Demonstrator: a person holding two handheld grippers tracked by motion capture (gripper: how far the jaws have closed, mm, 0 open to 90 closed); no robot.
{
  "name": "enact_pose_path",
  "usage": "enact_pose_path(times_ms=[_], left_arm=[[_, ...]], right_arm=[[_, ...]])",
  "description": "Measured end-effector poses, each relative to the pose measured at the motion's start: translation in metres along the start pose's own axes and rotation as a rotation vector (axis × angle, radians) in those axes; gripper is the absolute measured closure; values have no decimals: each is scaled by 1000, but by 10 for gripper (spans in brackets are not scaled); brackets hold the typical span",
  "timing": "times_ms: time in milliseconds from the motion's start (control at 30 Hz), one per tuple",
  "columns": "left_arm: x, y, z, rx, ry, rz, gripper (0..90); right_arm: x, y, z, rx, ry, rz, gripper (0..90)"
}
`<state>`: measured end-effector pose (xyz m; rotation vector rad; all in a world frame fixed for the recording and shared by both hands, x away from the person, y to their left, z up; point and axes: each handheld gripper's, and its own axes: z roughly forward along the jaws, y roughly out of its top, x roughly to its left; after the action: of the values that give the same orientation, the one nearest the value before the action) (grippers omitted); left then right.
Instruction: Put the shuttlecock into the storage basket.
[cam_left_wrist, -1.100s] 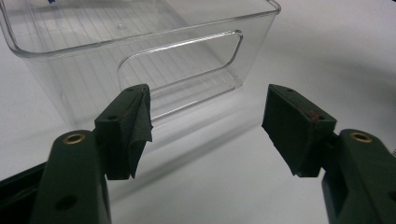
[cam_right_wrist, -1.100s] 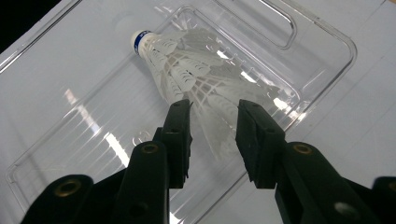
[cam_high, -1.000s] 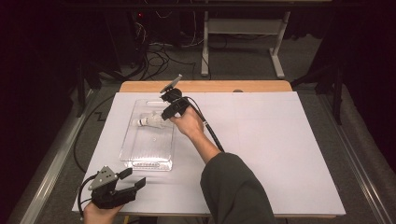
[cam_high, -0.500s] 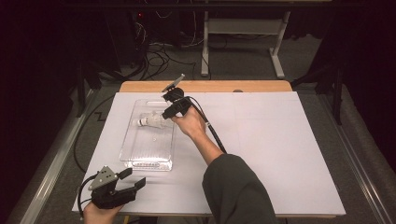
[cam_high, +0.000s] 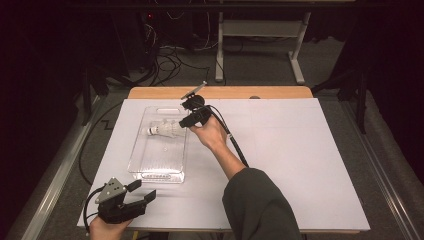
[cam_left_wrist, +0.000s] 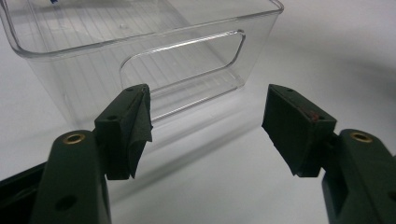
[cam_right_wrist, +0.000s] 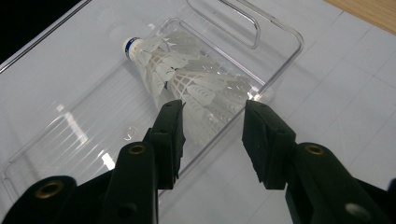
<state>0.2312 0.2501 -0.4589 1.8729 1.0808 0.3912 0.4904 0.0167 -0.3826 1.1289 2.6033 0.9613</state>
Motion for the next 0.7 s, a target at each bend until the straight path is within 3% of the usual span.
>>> enact_pose_path(times_ms=[700], left_arm=[[1,0,0,-2,3,-7,334]], right_arm=[[-21,-29,-20,-66,-24,17,575]])
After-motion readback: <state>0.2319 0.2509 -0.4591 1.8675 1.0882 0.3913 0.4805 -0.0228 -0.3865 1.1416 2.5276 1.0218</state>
